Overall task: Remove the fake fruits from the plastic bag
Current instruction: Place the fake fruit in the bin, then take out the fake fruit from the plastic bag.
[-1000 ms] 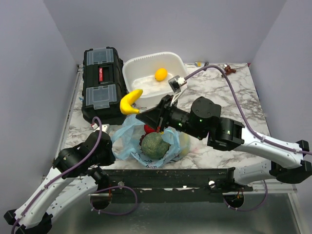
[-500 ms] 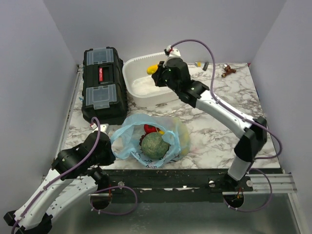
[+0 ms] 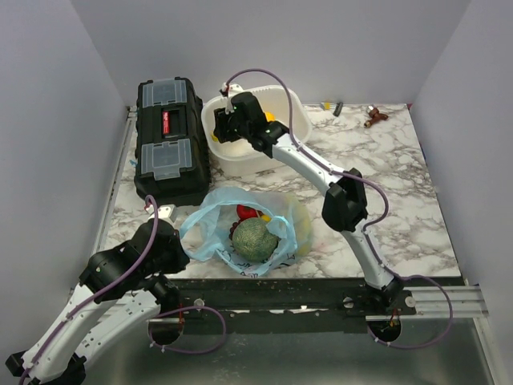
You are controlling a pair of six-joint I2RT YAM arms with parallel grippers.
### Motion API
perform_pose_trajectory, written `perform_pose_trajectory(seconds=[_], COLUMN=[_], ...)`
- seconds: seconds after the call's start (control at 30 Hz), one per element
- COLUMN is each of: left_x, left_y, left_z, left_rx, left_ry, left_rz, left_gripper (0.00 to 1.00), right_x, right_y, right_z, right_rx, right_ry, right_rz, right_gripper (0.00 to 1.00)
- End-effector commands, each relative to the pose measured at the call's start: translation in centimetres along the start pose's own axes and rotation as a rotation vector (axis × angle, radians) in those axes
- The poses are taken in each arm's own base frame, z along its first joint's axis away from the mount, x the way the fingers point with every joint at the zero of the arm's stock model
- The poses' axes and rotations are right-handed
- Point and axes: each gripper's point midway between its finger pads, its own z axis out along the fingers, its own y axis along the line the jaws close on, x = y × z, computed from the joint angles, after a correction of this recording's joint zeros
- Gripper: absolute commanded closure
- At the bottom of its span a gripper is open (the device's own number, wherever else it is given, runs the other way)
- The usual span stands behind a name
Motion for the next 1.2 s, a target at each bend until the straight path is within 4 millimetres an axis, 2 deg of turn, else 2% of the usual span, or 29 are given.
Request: perform_pose_trajectory(seconds=[0.0, 0.03, 0.1, 0.17, 0.2, 0.33, 0.43, 0.47, 0.57, 0.7, 0.73, 0.8, 0.9, 1.0, 1.1, 1.17], left_x=[0.0, -0.1, -0.1, -0.1, -0.1, -0.1, 0.0, 0.0, 0.0, -0.1, 0.0, 0.0, 0.0, 0.0, 0.0, 0.0], left_y=[0.0, 0.0, 0.0, 0.0, 0.0, 0.1, 0.1, 0.1, 0.1, 0.1, 0.1, 0.2, 0.2, 0.2, 0.2, 0.2], left_z=[0.2, 0.1, 0.1, 0.1, 0.1, 0.3, 0.4, 0.4, 0.4, 0.5, 0.6, 0.6, 0.7, 0.7, 0.8, 0.8], left_rx=[0.004, 0.007, 0.009, 0.007, 0.007, -0.006, -0.013, -0.012, -0.014, -0.015, -0.026, -0.028, -0.03, -0.034, -0.039, -0.039], left_ry=[-0.006, -0.01, -0.014, -0.014, -0.014, -0.008, 0.004, 0.006, 0.007, 0.004, 0.017, 0.019, 0.016, 0.02, 0.026, 0.024], left_rz=[0.012, 0.012, 0.012, 0.012, 0.011, 0.01, 0.012, 0.013, 0.014, 0.015, 0.015, 0.016, 0.015, 0.016, 0.018, 0.016], left_gripper=[1.0, 1.0, 1.0, 1.0, 1.0, 1.0, 1.0, 1.0, 1.0, 1.0, 1.0, 1.0, 1.0, 1.0, 1.0, 1.0], right_x=[1.1, 1.2, 1.4, 1.2, 0.7, 1.0, 2.2, 3.2, 4.4, 6.1, 9.7, 12.1, 15.0, 17.1, 18.9, 20.1], right_y=[-0.5, -0.5, -0.3, 0.3, 0.9, 3.7, 6.7, 7.5, 11.3, 16.2, 18.8, 18.9, 17.4, 15.7, 13.1, 10.7], right_z=[-0.2, -0.7, -2.2, -4.5, -6.2, -12.8, -18.2, -19.8, -24.7, -29.0, -30.0, -29.7, -28.8, -27.7, -26.9, -26.6], right_rx=[0.033, 0.036, 0.038, 0.046, 0.048, 0.051, 0.036, 0.042, 0.032, -0.04, -0.15, -0.177, -0.126, -0.051, 0.065, 0.177], right_ry=[0.076, 0.087, 0.115, 0.13, 0.129, 0.139, 0.132, 0.142, 0.117, 0.122, 0.179, 0.214, 0.264, 0.302, 0.328, 0.355], right_rz=[-0.037, -0.037, -0.042, -0.061, -0.072, -0.117, -0.155, -0.166, -0.236, -0.244, -0.204, -0.189, -0.233, -0.306, -0.378, -0.431], right_gripper=[0.36, 0.33, 0.33, 0.33, 0.32, 0.32, 0.3, 0.3, 0.25, 0.22, 0.2, 0.17, 0.1, 0.07, 0.06, 0.06])
